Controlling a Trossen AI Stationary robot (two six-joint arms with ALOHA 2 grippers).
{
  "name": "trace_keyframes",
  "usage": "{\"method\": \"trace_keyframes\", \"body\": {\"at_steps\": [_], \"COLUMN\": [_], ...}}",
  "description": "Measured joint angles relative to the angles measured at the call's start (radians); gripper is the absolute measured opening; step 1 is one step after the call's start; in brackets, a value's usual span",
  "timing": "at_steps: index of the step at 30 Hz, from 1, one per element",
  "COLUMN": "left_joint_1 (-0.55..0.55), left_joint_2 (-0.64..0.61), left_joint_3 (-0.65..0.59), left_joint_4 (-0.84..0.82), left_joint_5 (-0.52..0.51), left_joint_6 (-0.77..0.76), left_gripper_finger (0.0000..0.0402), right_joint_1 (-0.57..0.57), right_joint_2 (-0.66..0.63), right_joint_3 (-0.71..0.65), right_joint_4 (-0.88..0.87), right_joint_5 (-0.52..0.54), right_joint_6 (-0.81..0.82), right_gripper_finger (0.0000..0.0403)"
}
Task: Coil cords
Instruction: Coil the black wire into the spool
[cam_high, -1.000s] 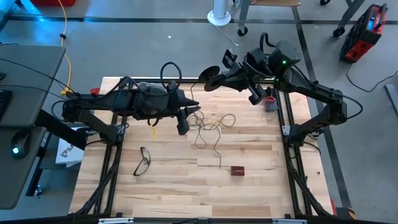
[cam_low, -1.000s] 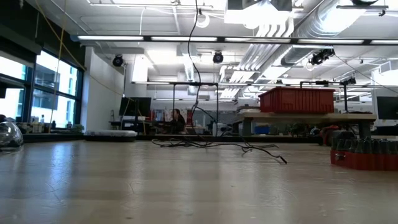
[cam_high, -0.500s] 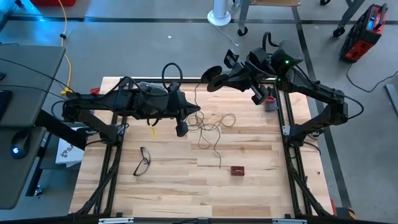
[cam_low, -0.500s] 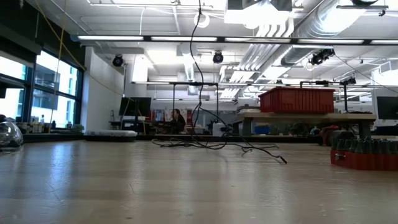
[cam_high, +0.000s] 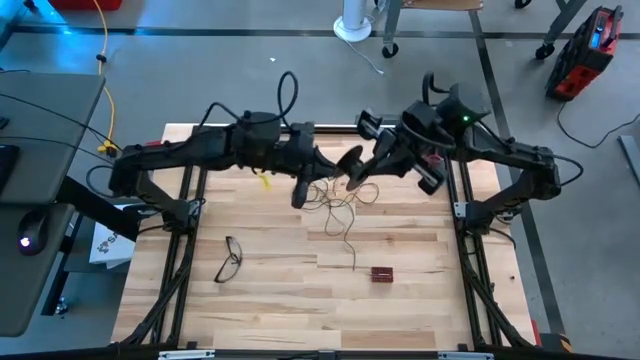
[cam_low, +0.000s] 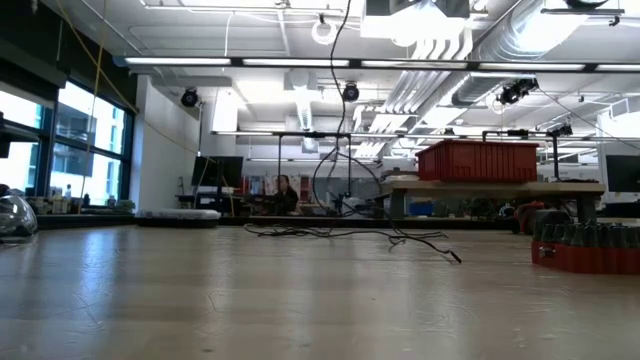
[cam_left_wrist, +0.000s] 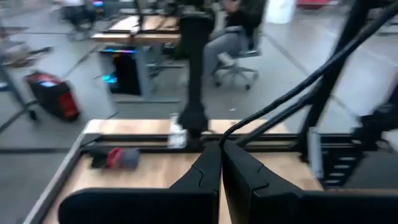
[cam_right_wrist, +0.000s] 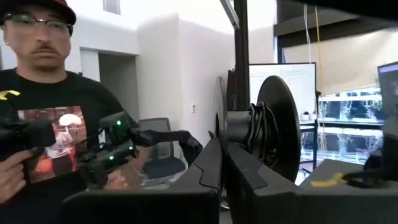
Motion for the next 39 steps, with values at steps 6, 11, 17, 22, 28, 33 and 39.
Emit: {"method": "trace_keyframes", "body": {"at_steps": [6, 11, 17, 22, 28, 33, 39], "left_joint_1": [-0.006, -0.038, -0.046, -0.047, -0.067, -0.109, -0.154], "left_joint_2": [0.033, 0.039, 0.037, 0.034, -0.003, -0.067, -0.117], "left_joint_3": [0.027, 0.077, 0.143, 0.144, 0.142, 0.141, 0.141], "left_joint_4": [0.036, 0.022, -0.089, -0.322, -0.474, -0.473, -0.456], "left_joint_5": [0.122, 0.157, 0.139, 0.04, 0.019, -0.173, -0.294], "left_joint_6": [0.001, 0.093, 0.194, 0.181, 0.058, 0.026, -0.019], "left_gripper_finger": [0.0, 0.0, 0.0, 0.0, 0.0, 0.0, 0.0], "right_joint_1": [0.044, 0.063, 0.062, 0.062, 0.058, 0.04, -0.004], "right_joint_2": [0.012, 0.022, 0.027, 0.027, 0.026, 0.025, 0.024], "right_joint_3": [0.0, 0.0, 0.0, 0.0, -0.002, 0.0, 0.0], "right_joint_4": [-0.013, -0.054, -0.053, 0.015, -0.001, -0.04, -0.112], "right_joint_5": [0.022, 0.06, 0.127, 0.13, 0.134, 0.124, 0.126], "right_joint_6": [-0.008, -0.014, -0.046, -0.044, -0.064, -0.061, -0.062], "right_gripper_finger": [0.0, 0.0, 0.0, 0.0, 0.0, 0.0, 0.0]}}
